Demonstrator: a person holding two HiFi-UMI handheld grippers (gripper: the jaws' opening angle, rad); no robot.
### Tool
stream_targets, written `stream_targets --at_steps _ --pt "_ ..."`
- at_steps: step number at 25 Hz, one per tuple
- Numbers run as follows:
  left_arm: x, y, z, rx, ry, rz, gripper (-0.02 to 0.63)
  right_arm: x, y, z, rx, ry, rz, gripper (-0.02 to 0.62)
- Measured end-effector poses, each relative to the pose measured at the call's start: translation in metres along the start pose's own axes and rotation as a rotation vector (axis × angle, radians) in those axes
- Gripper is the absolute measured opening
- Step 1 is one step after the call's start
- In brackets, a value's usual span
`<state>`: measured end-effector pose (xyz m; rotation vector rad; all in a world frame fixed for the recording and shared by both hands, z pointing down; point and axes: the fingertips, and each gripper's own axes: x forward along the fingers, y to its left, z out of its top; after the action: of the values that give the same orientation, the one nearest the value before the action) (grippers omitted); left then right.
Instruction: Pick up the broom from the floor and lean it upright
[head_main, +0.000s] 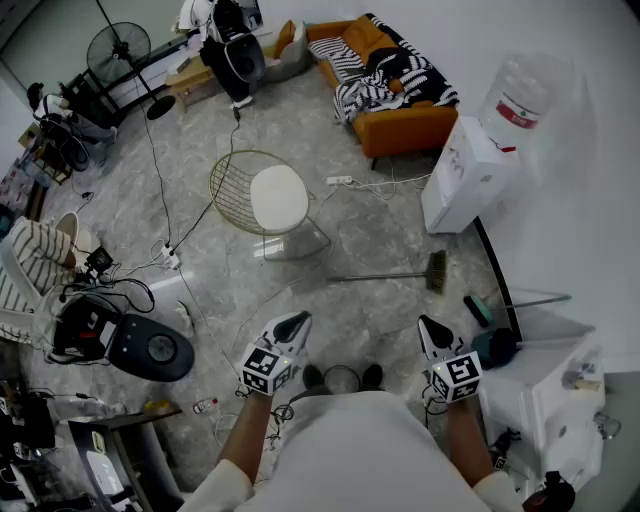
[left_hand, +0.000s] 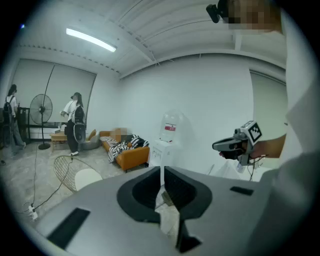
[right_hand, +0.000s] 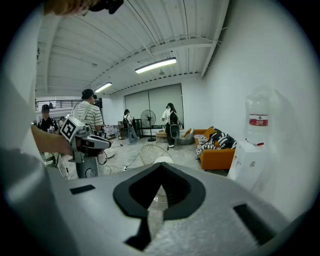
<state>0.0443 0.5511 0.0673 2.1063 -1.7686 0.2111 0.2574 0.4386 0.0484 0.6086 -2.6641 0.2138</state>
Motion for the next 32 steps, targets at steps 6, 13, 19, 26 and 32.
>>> stream_targets --at_steps 6,13,19,26,32 --pt "0.030 0.005 0.008 0.002 0.003 0.006 0.026 0.016 -0.026 0.005 0.001 -0.004 0.017 0.000" --pt "0.027 -0.022 0.001 -0.007 -0.002 0.038 0.026 -0.009 -0.037 -0.005 0.012 -0.014 0.035 0.000" --pt "0.028 -0.033 0.001 -0.020 -0.015 0.071 0.026 -0.020 -0.048 -0.014 0.000 0.001 0.045 0.000" --pt "0.053 -0.048 -0.007 -0.042 -0.011 0.106 0.026 -0.021 -0.081 -0.032 0.018 0.003 0.069 0.000" --pt "0.047 -0.030 -0.014 -0.047 -0.009 0.089 0.026 -0.008 -0.067 -0.036 0.031 0.018 0.051 0.001"
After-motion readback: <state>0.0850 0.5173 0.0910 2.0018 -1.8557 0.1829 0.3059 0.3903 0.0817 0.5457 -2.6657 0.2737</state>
